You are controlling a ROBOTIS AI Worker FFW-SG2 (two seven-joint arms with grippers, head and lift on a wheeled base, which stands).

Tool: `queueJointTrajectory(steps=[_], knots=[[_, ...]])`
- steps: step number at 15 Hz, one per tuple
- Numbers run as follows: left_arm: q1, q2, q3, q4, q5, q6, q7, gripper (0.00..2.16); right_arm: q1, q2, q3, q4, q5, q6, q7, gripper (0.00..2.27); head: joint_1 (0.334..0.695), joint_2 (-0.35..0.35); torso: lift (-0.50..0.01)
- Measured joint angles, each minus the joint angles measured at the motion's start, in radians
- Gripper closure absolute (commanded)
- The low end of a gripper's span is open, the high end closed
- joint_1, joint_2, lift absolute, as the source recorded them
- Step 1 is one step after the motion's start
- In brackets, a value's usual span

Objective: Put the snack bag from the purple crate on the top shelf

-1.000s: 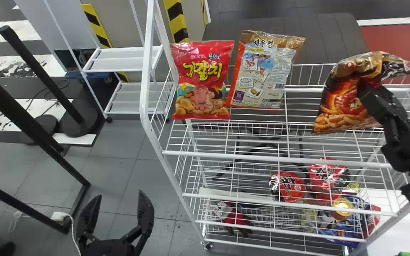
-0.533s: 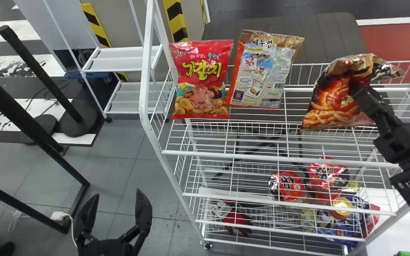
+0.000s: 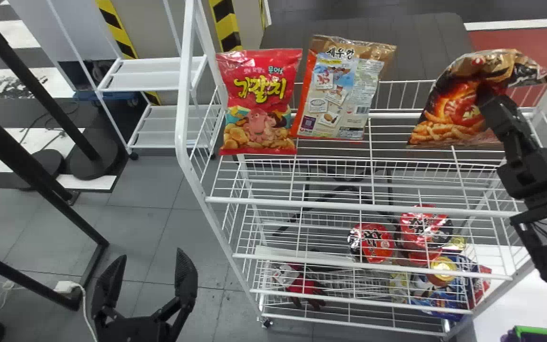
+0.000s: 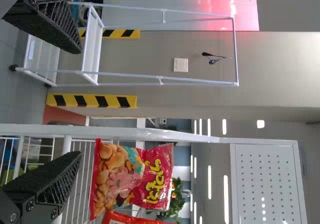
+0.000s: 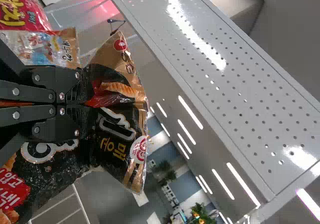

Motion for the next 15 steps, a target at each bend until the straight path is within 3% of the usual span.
queueJointTrajectory(steps=[7, 11, 15], knots=[[0.010, 0.002, -0.001, 0.001, 0.011, -0.009, -0.011, 0.09, -0.122, 0.000, 0.035, 0.210, -0.106, -0.054, -0.005, 1.84, 0.695, 0.124, 0.000], [0.010, 0.006, 0.005, 0.009, 0.011, -0.018, -0.014, 0.09, -0.196, 0.000, 0.109, 0.309, -0.094, -0.173, -0.014, 1.84, 0.695, 0.148, 0.000], [0.013, 0.016, 0.014, 0.019, 0.011, -0.033, -0.017, 0.09, -0.256, 0.000, 0.182, 0.413, -0.021, -0.351, -0.082, 1.84, 0.695, 0.166, 0.000]])
